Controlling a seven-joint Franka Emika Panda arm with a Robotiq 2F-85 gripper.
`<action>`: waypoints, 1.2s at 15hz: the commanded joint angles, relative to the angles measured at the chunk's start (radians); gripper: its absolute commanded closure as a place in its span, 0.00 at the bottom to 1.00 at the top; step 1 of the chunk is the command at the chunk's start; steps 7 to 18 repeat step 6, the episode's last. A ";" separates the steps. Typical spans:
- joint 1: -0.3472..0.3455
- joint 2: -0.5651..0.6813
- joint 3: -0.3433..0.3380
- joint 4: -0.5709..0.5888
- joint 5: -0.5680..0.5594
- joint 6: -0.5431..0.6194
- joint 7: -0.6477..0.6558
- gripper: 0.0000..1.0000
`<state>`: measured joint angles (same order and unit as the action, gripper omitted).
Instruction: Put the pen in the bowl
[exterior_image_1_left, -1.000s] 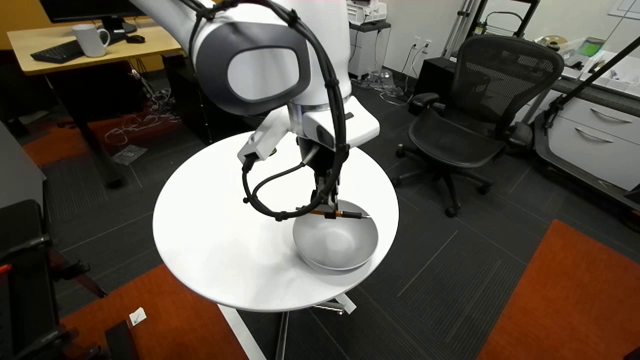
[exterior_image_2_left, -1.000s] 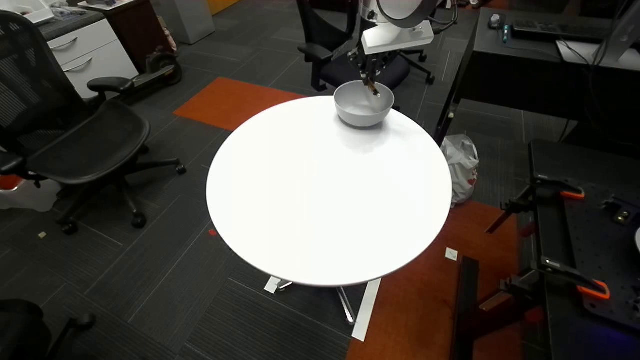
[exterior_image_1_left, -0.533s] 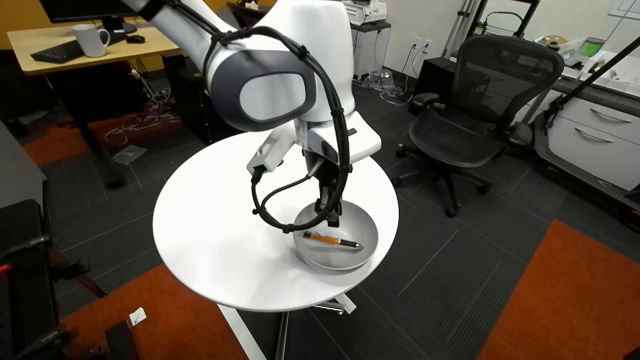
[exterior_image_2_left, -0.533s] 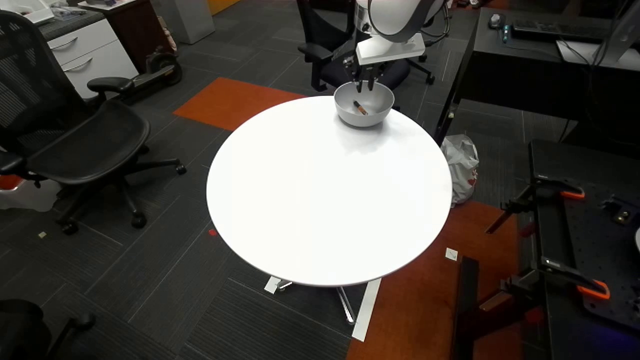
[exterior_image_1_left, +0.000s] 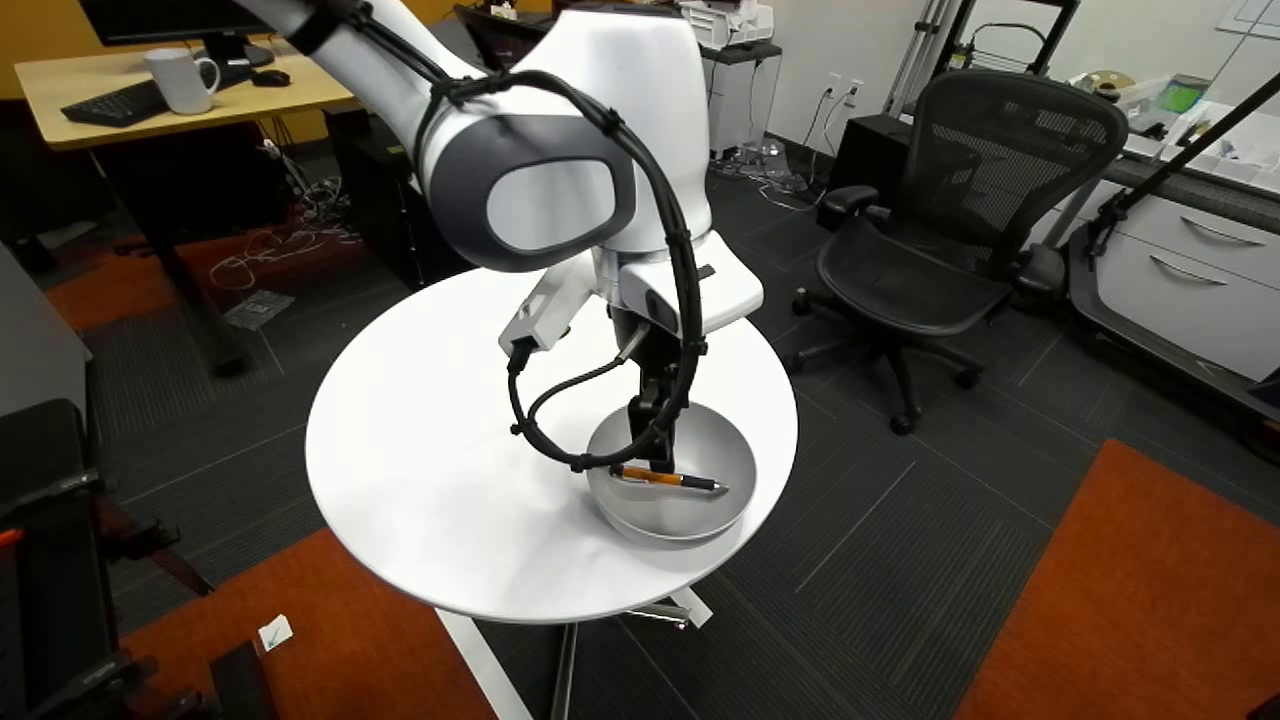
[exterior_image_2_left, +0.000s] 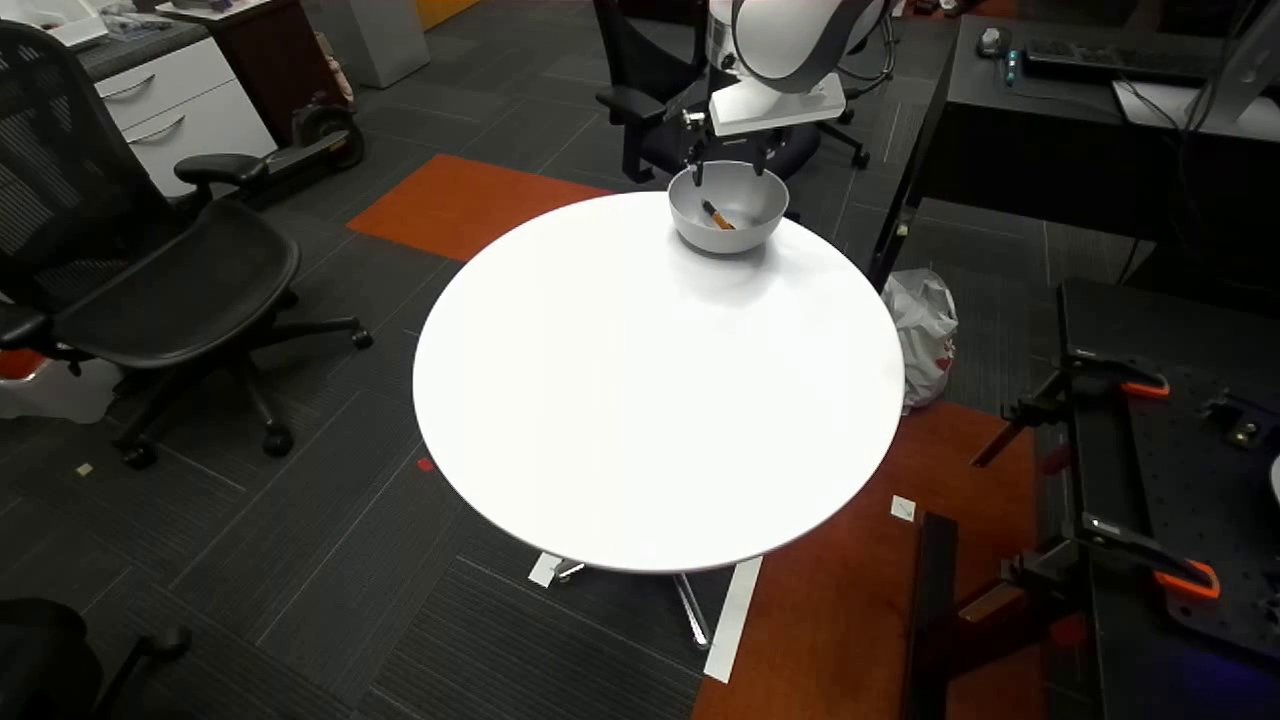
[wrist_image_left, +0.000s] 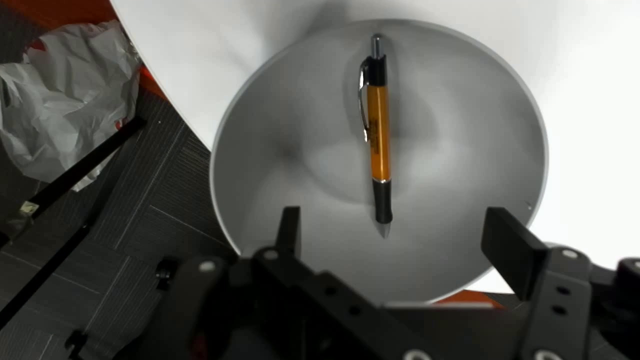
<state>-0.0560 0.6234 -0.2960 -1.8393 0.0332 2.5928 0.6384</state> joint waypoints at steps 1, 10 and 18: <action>0.002 0.008 -0.001 0.009 0.018 0.019 0.020 0.00; 0.001 0.003 -0.002 0.003 0.004 -0.001 -0.003 0.00; 0.001 0.003 -0.002 0.003 0.004 -0.001 -0.003 0.00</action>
